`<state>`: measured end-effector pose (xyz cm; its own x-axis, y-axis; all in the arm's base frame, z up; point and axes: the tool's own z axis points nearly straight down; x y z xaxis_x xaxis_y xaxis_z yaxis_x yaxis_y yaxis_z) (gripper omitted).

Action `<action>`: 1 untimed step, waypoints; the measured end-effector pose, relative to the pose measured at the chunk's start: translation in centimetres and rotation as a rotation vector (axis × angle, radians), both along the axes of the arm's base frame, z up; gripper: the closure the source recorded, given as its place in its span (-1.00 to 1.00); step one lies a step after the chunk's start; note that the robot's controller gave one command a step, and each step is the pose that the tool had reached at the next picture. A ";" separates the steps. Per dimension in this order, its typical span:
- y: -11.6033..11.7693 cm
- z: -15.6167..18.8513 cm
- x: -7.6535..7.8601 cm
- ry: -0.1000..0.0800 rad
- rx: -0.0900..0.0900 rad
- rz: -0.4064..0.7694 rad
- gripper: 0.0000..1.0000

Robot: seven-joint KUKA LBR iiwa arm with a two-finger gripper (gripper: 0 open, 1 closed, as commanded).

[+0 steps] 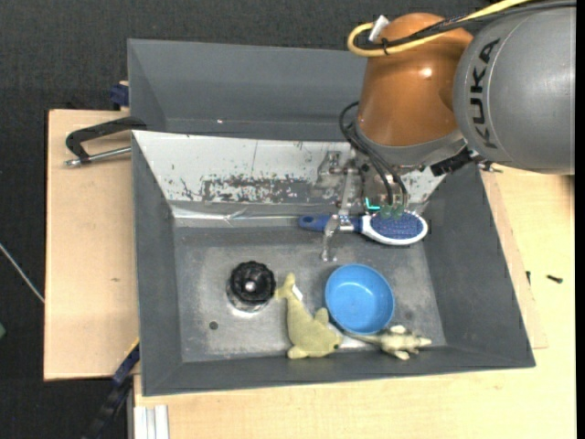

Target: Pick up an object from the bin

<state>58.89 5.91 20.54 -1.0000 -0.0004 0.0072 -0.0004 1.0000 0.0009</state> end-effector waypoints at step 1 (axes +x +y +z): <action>-9.4 -12.4 -1.1 -0.014 0.001 -0.016 -1.00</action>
Offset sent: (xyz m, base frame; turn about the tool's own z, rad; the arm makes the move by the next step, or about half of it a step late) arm -0.0136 -0.1024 -0.1354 0.0172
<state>57.82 -3.49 8.16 -0.9999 0.0153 -0.0067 0.0153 0.9999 0.0015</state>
